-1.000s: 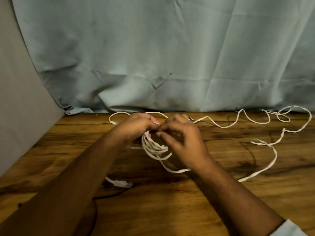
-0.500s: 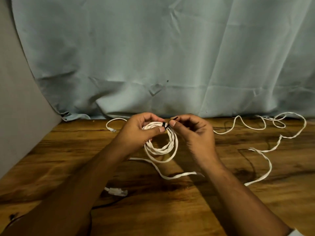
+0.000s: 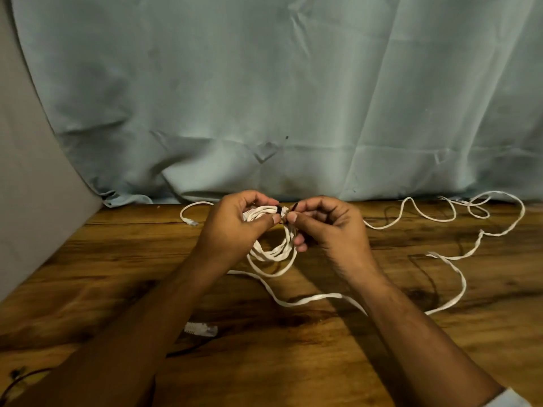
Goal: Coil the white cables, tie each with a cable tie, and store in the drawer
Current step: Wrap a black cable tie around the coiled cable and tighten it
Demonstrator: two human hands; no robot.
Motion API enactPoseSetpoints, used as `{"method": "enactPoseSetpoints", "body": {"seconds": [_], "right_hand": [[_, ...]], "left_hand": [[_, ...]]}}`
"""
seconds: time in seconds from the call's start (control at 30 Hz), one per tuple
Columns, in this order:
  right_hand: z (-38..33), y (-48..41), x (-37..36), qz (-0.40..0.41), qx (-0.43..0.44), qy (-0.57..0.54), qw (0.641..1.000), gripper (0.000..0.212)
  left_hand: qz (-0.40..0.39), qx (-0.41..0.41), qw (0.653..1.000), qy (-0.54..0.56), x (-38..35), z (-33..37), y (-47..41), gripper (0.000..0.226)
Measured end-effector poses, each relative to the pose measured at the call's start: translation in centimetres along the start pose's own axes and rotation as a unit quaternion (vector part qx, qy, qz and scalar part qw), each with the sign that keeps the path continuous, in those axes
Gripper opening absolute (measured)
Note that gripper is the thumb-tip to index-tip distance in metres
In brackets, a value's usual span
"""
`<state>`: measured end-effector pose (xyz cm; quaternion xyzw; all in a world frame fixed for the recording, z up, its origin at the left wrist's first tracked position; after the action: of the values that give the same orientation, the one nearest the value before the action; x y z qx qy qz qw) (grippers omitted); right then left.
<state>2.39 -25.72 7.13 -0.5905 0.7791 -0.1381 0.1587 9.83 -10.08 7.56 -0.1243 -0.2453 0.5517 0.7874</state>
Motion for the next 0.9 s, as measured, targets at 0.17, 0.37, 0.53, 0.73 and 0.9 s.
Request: {"method": "enactPoseSetpoints", "body": {"seconds": [0.17, 0.37, 0.53, 0.73, 0.9], "right_hand": [[0.3, -0.1, 0.5, 0.021, -0.023, -0.018, 0.999, 0.012], [-0.3, -0.1, 0.5, 0.031, -0.016, -0.015, 0.999, 0.013], [-0.5, -0.2, 0.6, 0.041, -0.016, -0.027, 0.999, 0.015], [-0.8, -0.3, 0.3, 0.032, 0.006, 0.006, 0.999, 0.010], [-0.6, -0.2, 0.0, 0.028, -0.004, -0.053, 0.998, 0.012]], "left_hand": [[-0.005, 0.002, 1.000, 0.016, -0.4, -0.1, 0.1, 0.015], [0.010, -0.016, 0.998, 0.051, -0.7, 0.0, 0.3, 0.013], [0.047, 0.017, 0.996, 0.078, -0.6, -0.6, 0.3, 0.024], [0.080, -0.006, 0.994, 0.074, -0.3, 0.0, 0.8, 0.023], [0.096, -0.007, 0.991, 0.091, -0.2, 0.2, 1.0, 0.021]]}}
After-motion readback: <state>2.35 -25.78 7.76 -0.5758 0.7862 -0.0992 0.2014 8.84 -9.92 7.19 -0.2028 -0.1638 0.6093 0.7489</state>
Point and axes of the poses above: each hand's wrist, its own y-axis away from the middle knuckle, its own x-axis out of the back of the hand, z = x × y, the point moved 10 cm from there along -y, towards the middle knuckle
